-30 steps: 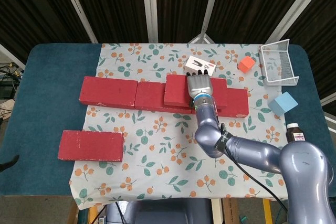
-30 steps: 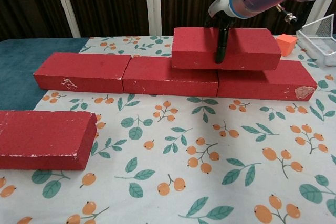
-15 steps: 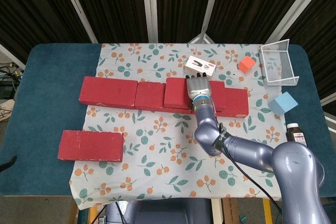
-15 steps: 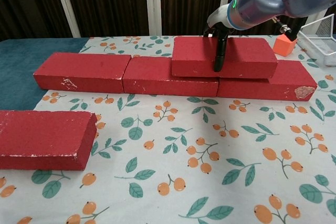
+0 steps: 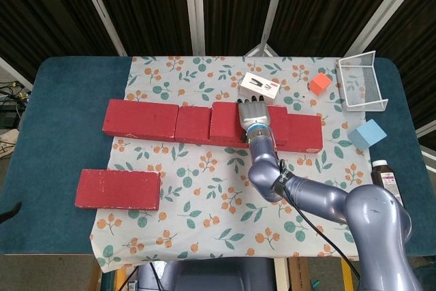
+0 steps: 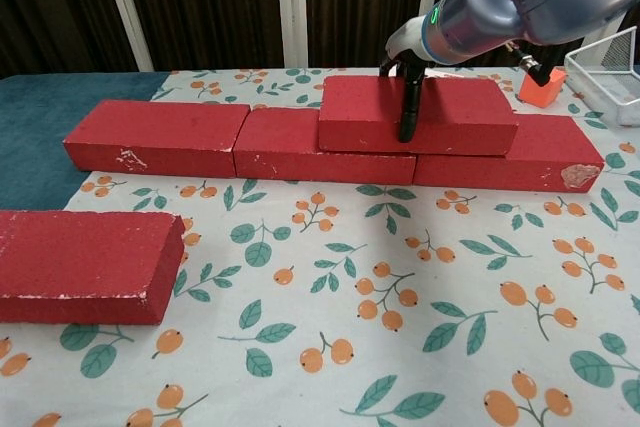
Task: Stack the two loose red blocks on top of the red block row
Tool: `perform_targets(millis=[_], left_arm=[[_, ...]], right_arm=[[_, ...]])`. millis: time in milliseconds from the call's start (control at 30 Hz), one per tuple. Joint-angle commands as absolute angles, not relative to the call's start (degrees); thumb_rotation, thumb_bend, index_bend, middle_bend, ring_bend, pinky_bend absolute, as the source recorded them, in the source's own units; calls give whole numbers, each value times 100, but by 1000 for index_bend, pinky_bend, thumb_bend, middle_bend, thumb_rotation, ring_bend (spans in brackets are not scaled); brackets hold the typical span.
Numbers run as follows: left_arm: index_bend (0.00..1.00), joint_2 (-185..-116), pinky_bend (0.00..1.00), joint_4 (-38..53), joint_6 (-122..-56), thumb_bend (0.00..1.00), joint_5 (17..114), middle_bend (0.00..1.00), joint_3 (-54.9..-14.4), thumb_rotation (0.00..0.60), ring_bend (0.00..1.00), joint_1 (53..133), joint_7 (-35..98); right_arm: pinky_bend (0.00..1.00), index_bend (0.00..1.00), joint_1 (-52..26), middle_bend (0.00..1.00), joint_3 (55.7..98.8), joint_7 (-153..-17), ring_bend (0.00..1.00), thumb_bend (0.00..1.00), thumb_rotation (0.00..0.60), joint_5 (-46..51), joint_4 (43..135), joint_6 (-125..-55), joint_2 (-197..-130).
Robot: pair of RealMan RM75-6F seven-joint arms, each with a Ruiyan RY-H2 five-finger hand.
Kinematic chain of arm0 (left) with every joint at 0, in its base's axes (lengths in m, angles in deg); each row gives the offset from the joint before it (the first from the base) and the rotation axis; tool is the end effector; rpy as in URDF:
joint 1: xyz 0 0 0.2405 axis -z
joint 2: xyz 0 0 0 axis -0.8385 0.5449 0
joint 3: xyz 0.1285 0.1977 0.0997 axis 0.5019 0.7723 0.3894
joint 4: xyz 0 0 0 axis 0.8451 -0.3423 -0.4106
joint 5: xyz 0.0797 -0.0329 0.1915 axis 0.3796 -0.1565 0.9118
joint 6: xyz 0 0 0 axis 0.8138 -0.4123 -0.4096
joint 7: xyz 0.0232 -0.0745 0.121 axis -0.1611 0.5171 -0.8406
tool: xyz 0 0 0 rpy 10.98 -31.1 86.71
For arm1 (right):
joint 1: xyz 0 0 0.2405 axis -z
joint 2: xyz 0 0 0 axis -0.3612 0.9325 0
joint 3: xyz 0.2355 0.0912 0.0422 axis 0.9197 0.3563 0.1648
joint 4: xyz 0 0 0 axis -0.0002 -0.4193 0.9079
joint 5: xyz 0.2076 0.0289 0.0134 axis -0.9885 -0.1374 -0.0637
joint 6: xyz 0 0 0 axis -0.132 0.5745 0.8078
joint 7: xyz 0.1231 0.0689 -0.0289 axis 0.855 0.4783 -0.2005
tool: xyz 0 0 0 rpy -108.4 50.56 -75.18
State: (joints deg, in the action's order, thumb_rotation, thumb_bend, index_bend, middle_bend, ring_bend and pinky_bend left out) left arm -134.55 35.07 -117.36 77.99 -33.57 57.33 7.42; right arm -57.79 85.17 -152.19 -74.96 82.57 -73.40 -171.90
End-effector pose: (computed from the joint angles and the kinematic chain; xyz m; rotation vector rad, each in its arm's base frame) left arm -0.3123 0.1644 0.1662 -1.1445 -0.7715 -0.6251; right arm -0.0368 -0.4610 -0.0141 1.7196 -1.0818 0.3831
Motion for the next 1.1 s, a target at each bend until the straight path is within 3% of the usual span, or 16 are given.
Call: perform_targets(millis=[33,1100], left_arm=[[84,-13453,51,3502,-11722,0,7780,0,-3362,600,0,5738,739],[84,-13439,51,3488,-11704,0,7760,0,-3345,600,0,5750,751]], right_arm=[[0,425,-5788,262,8521,-15224,63,53,600,-7498,8223,-7338,-17214],[0,428,-5817,262,8571,-15422,63,52,600,-7626,8092,-7408,-17342]])
